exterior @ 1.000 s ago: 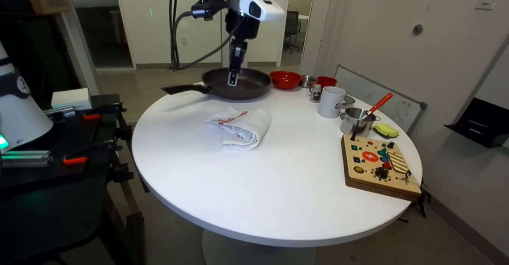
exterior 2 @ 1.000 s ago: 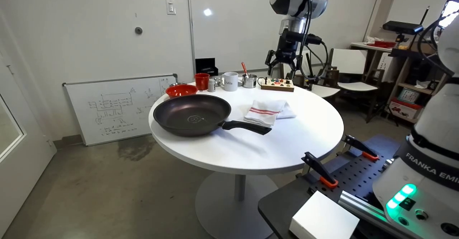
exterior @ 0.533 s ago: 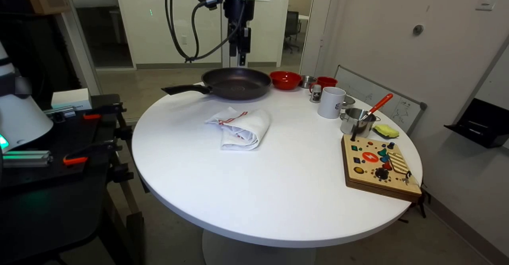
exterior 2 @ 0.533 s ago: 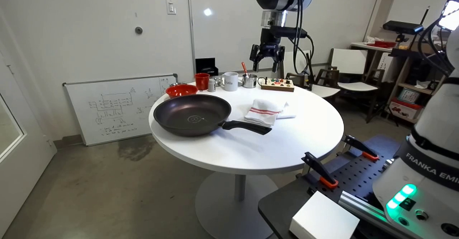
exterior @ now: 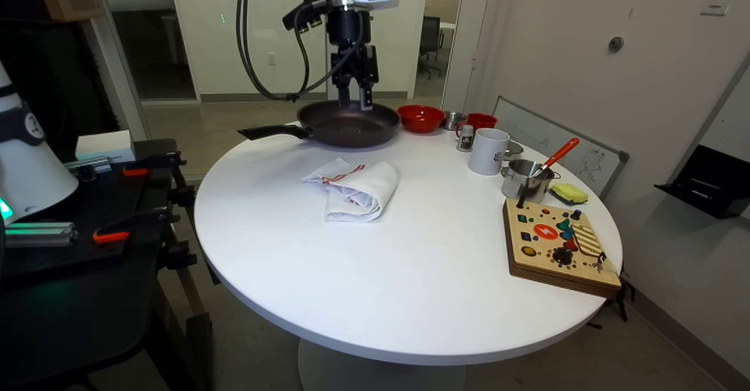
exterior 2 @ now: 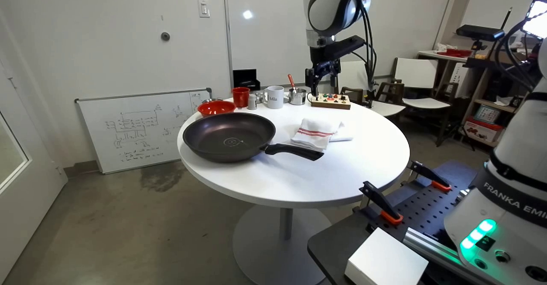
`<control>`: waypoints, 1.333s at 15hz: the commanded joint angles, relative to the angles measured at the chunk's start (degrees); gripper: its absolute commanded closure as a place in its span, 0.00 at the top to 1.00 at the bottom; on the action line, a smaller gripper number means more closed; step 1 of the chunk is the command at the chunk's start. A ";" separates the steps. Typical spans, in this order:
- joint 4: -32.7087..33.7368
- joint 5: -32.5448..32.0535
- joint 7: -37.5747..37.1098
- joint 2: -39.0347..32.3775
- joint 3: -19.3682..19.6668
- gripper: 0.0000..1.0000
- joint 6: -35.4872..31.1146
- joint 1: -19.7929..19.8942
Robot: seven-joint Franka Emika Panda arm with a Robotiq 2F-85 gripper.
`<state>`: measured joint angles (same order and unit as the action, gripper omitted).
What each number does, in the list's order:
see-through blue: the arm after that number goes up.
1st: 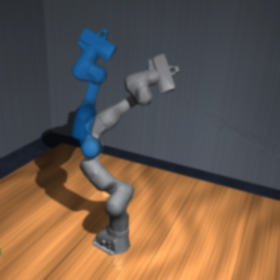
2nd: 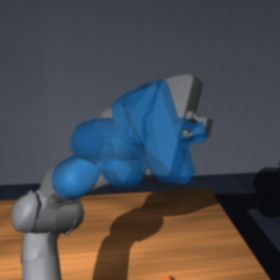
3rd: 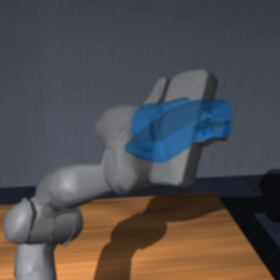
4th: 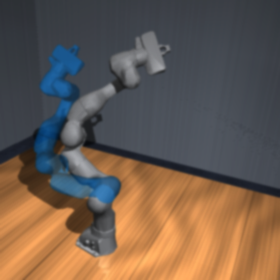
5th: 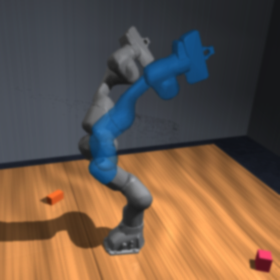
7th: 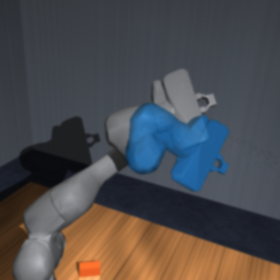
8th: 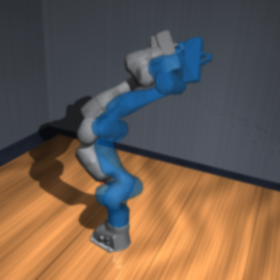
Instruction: Wipe the table with the towel
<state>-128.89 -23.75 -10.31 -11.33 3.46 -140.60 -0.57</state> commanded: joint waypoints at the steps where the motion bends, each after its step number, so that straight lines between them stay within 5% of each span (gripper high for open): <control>1: 3.23 -4.45 -4.87 -5.95 2.44 1.00 -2.00 -0.67; 13: 4.84 -0.15 -4.17 -10.97 3.37 1.00 -2.03 -0.72; 20: 4.40 1.46 -9.36 -14.90 6.40 1.00 -13.44 -0.65</control>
<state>-124.59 -23.68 -17.20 -24.08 7.88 -148.58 -0.42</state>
